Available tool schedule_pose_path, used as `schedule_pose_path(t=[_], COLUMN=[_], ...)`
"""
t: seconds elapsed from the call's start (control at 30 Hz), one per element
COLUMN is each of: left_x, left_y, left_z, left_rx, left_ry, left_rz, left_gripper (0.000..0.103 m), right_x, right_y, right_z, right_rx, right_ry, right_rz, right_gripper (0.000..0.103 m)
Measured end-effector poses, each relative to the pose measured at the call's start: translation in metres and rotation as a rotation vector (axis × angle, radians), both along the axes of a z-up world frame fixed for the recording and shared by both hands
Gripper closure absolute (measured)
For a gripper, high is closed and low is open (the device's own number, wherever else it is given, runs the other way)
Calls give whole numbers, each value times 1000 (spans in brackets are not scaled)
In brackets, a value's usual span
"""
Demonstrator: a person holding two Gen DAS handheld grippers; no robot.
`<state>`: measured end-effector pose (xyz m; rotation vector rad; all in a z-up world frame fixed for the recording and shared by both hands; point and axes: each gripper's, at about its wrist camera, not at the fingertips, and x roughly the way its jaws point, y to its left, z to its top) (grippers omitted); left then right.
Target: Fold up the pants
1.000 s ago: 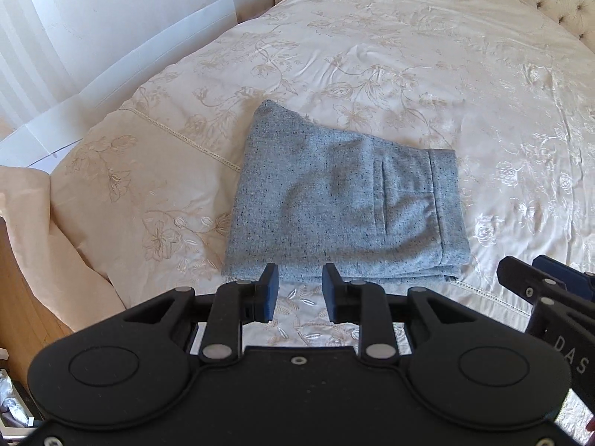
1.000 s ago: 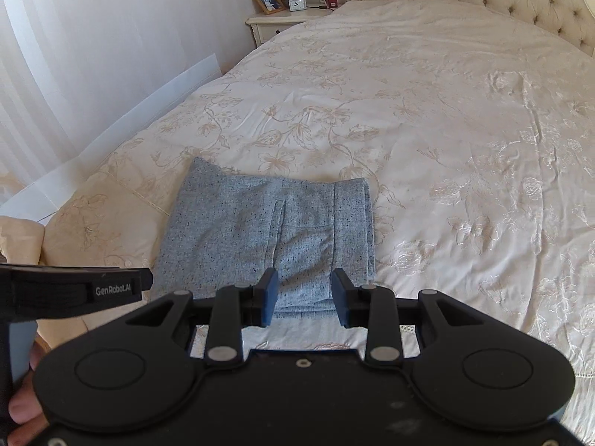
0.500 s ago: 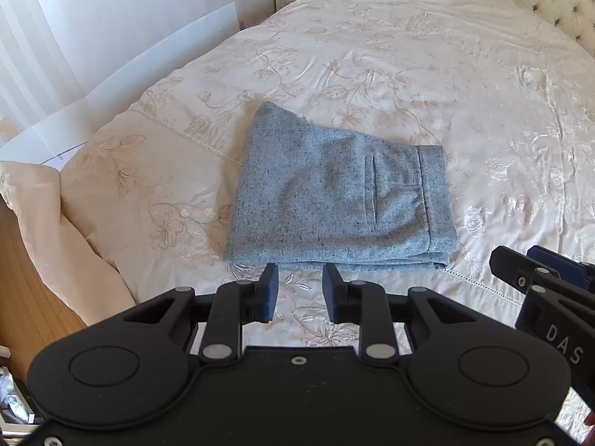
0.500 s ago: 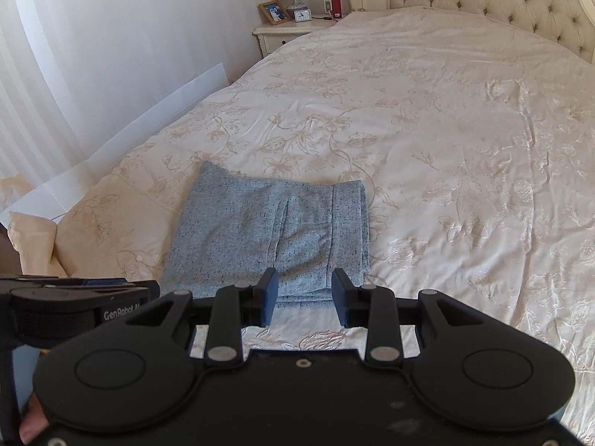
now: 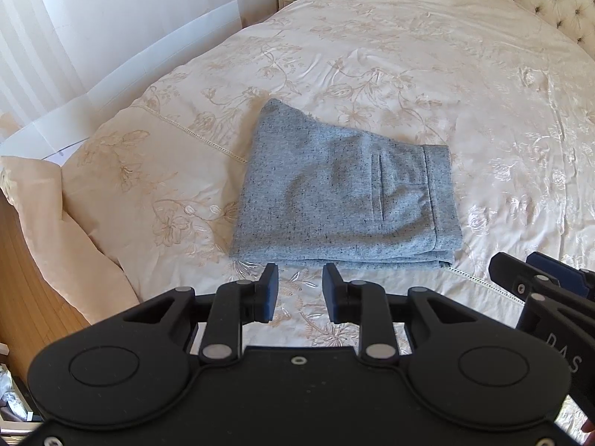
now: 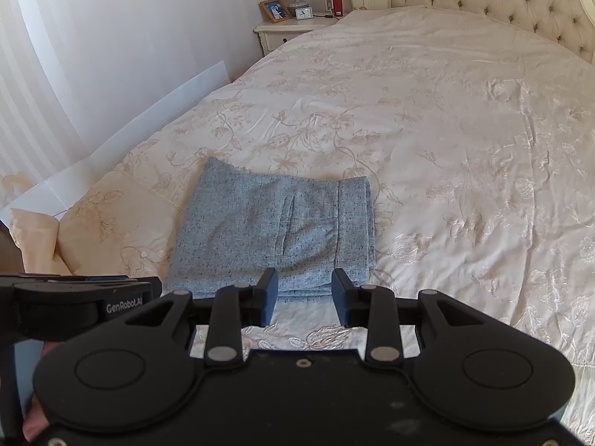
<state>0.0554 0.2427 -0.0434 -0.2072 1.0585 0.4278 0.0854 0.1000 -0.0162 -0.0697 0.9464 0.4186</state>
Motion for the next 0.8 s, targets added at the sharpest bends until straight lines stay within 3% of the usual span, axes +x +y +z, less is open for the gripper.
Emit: schedule_pose_path(t=[0.8], left_x=[1], left_y=[-2], left_z=[0], left_rx=[12], left_ry=[7], left_rz=[-17], left_gripper=[66], right_x=[1], right_y=[1], right_z=[-5], right_rx=[-11], right_ry=[12], right_rz=[-1], right_gripper=[68])
